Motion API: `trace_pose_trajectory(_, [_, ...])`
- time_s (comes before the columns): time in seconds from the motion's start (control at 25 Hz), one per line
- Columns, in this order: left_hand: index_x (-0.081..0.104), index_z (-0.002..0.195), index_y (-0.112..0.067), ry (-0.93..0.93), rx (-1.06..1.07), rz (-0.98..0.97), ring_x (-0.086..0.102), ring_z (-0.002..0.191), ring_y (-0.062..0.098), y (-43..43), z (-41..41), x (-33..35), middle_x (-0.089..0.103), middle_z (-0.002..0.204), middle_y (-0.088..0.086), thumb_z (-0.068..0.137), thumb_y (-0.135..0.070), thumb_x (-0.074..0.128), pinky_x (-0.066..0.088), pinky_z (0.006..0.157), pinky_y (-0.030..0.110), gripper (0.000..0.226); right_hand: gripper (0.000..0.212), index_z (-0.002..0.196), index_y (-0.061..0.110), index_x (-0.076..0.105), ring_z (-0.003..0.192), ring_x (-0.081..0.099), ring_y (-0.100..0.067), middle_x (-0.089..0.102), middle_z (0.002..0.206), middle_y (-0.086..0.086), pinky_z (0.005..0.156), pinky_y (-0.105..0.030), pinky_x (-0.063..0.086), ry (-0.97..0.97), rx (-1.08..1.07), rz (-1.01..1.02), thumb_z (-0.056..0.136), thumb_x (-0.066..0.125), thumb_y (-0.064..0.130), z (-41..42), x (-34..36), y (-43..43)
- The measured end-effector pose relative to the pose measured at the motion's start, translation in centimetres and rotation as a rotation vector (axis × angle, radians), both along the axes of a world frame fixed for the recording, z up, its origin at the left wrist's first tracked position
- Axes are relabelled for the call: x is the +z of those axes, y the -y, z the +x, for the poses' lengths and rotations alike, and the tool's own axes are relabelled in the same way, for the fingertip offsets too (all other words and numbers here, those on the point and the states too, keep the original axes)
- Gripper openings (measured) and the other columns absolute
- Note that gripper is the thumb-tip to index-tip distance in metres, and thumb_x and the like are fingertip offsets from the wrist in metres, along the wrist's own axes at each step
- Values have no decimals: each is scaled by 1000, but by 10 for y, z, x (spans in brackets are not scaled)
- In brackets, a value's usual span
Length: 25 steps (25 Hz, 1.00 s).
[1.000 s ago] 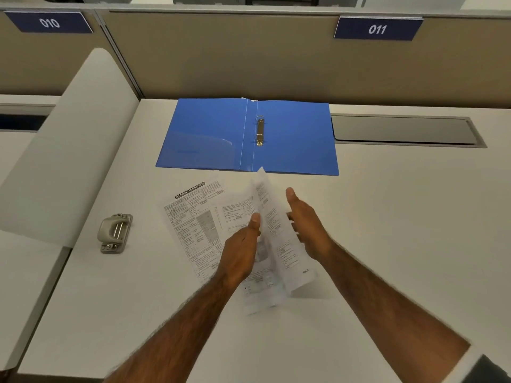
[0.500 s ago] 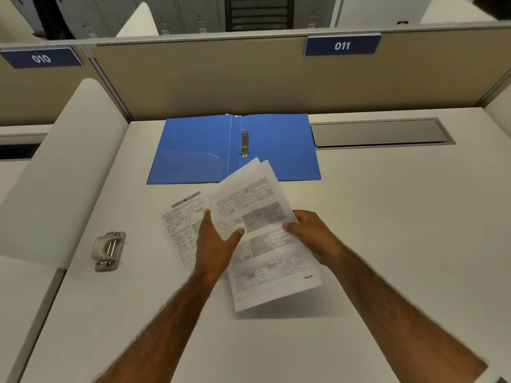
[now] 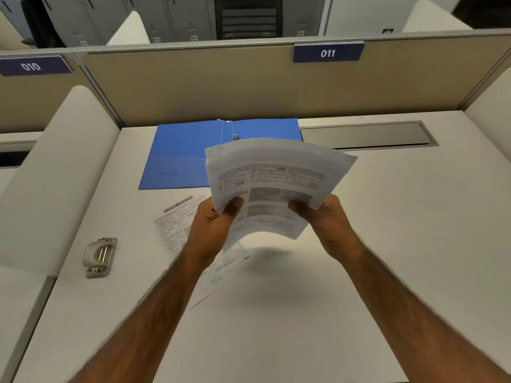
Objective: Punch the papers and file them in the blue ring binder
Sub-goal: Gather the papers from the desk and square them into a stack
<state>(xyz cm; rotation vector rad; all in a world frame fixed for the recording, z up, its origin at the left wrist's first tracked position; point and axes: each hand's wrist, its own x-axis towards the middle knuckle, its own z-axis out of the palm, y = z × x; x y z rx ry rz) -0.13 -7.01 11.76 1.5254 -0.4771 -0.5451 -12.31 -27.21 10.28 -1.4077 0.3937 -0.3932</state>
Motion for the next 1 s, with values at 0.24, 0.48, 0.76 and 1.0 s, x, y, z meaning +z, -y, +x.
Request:
trace_pose_trajectory(0.24, [69, 115, -32, -41, 112, 67, 72, 99, 13, -1, -7, -13, 76, 105, -6, 79, -41, 75, 61, 85, 45, 38, 29, 111, 27, 73, 103, 71, -22, 76, 108, -3, 91, -47, 60, -175, -52, -101, 88, 75, 9, -2, -8, -11])
trace_pose_trajectory(0.48, [70, 113, -40, -34, 134, 69, 72, 99, 14, 4, -11, -28, 76, 105, -11, 90, -32, 72, 62, 81, 41, 25, 28, 109, 32, 73, 101, 72, -19, 77, 106, 1, 83, -35, 62, -156, -101, -95, 86, 75, 17, -1, -13, -15])
trace_pose_trajectory(0.76, [70, 102, -39, 27, 316, 77, 75, 81, 9, -8, -2, -22, 77, 92, -16, 93, -35, 65, 61, 60, 25, 11, 14, 99, 35, 73, 84, 75, -12, 77, 95, 9, 73, -33, 63, -228, -79, -270, 94, 68, 23, 22, -9, -24])
trace_pose_trajectory(1.0, [63, 103, -39, 107, 429, 417, 68, 65, 4, -65, 43, -44, 68, 92, -18, 93, -36, 66, 49, 52, 15, 10, 9, 93, 24, 67, 71, 75, -12, 76, 94, 8, 62, -24, 59, -410, 72, -375, 93, 67, 33, 90, -26, -66])
